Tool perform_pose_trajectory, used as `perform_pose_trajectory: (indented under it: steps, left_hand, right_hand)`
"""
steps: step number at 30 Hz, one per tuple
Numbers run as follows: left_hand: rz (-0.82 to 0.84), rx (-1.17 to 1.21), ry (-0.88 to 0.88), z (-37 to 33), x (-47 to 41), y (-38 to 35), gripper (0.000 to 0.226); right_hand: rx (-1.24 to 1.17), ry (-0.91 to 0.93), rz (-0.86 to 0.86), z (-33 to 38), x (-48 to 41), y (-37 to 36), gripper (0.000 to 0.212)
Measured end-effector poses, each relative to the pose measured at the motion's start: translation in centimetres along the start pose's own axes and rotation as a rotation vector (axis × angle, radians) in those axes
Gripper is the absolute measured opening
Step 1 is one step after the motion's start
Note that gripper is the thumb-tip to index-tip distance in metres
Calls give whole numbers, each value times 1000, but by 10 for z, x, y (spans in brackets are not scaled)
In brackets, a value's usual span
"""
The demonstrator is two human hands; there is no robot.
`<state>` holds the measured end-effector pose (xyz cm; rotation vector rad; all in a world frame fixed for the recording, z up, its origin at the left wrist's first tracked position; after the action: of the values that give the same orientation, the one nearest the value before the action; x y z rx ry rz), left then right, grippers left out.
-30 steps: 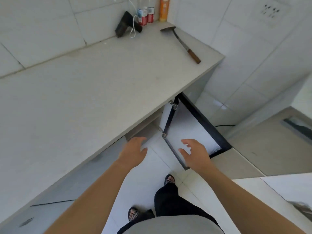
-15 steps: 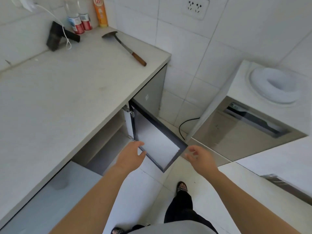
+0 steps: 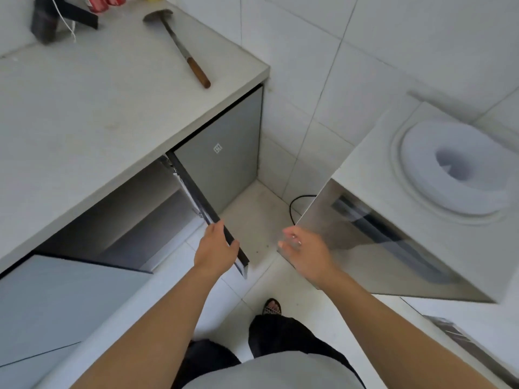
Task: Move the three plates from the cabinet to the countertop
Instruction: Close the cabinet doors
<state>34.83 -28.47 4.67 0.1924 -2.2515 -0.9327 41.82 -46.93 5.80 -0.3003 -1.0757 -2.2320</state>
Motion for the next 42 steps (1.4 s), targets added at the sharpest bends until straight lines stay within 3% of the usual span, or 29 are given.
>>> perform_pose_trajectory:
  steps: [9,17,28,35,42]
  left_hand:
    - [-97,-48,134,8,-22,-15,74]
    - [-107,66,133,19,-19,-21,75]
    - [-101,81,142,92,1,11,81]
    - [-130,158,187,162,13,41,76]
    - [-281,180,302,226,25,87,49]
  right_hand:
    - [24,96,22,8,-25,13,34]
    - [46,124,76,21,-41,1,32]
    - [144,264,191,90,-60,-56,34]
    - [186,313,289,141,-67,-111,34]
    - [279,349,383,192,-73,-166,34]
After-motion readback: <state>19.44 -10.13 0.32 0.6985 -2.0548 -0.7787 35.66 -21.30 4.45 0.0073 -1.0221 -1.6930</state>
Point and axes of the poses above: each hand's wrist, its own x-axis away from the middle knuckle, its own y-axis out of the back of the hand, z = x × y, the point moved 7 cm from there along -x, towards the middle knuckle, and after that the axes turned 6 degrees about z, right-handed, at the moved point
